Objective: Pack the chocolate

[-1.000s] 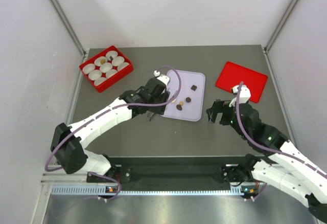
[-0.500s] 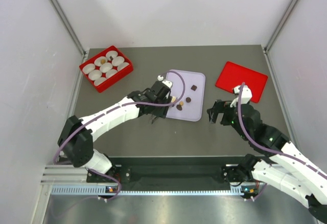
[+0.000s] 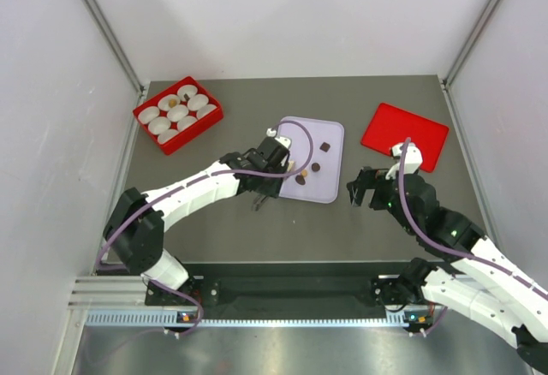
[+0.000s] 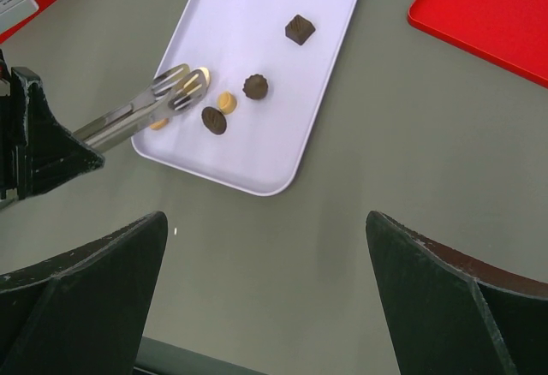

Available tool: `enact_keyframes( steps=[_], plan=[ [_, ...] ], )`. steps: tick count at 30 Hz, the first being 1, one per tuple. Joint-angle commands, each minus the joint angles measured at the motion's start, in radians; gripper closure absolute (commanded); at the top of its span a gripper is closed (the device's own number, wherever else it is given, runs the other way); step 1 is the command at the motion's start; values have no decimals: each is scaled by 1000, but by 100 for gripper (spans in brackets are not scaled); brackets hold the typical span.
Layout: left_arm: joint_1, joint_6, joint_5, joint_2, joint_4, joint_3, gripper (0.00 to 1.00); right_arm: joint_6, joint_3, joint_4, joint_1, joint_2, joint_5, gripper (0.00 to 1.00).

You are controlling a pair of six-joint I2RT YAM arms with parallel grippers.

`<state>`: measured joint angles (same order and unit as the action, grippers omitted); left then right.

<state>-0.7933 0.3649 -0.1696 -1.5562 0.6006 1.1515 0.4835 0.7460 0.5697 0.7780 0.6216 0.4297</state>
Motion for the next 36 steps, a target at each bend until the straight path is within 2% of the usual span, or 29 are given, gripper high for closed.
enact_keyframes(
  steps=[1,5,11,14,24,36],
  plan=[
    [-4,8,-54,2,-30,23,58,13,6,-14,1,-17,14,0],
    [0,16,-166,-24,28,97,62,9,4,-13,3,-29,17,0],
    [19,14,-231,-22,30,188,62,9,0,-13,3,-34,17,0],
    [63,16,-254,-30,27,223,63,12,0,-11,1,-34,17,0],
    [353,-4,-211,-33,-76,280,66,1,-4,-30,3,-20,17,0],
    [598,35,-130,-103,-225,271,66,-26,-7,-64,1,18,7,0]
  ],
)
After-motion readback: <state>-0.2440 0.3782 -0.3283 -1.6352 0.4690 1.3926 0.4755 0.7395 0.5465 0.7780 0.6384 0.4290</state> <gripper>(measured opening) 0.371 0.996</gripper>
